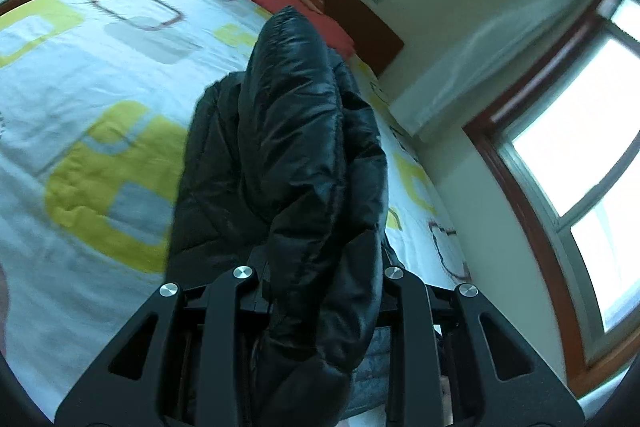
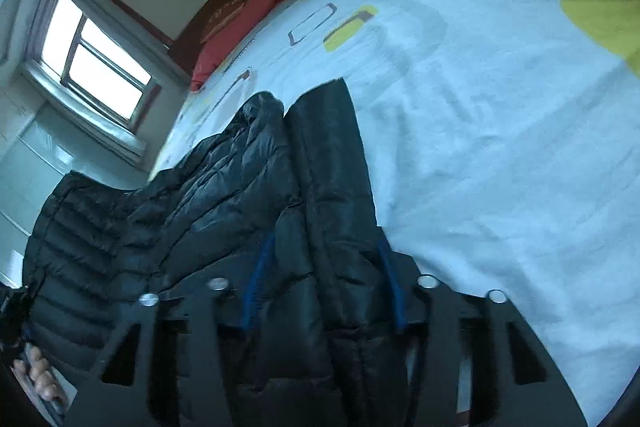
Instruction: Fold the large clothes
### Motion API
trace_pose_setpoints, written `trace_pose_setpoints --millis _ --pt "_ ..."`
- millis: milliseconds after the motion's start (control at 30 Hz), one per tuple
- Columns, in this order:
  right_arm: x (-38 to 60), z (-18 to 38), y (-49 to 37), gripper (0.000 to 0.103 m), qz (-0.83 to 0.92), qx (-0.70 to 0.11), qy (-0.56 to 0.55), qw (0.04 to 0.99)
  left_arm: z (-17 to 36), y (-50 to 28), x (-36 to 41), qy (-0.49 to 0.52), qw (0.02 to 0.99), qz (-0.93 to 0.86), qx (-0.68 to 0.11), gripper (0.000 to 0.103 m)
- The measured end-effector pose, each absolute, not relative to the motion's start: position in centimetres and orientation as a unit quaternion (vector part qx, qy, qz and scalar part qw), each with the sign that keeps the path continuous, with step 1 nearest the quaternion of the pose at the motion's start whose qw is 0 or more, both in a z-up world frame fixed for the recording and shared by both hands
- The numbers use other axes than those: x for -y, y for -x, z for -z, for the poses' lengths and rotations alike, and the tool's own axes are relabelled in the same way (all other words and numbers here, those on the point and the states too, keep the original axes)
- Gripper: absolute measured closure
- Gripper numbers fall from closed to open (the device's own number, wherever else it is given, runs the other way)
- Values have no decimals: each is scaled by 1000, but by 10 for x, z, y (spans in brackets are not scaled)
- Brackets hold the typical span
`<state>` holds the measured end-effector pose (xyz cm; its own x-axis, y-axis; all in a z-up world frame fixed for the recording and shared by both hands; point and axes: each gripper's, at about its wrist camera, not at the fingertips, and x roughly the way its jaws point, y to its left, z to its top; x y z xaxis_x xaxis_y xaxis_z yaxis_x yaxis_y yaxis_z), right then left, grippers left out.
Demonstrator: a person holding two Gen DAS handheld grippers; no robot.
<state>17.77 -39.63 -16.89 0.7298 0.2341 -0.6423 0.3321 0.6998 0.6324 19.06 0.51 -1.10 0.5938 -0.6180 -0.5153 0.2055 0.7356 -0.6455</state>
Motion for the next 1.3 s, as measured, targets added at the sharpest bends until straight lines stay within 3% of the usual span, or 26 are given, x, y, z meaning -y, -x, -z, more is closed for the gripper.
trace_pose_setpoints --millis 433,767,1300 --pt "387 184 -183 67 18 -344 -412 844 25 -188 115 208 838 297 -408 77" --pt "395 186 -140 69 16 -336 -414 846 74 -178 199 123 823 319 -454 78" --pt "396 183 -126 71 24 -335 -411 848 108 -176 226 91 828 320 -452 78"
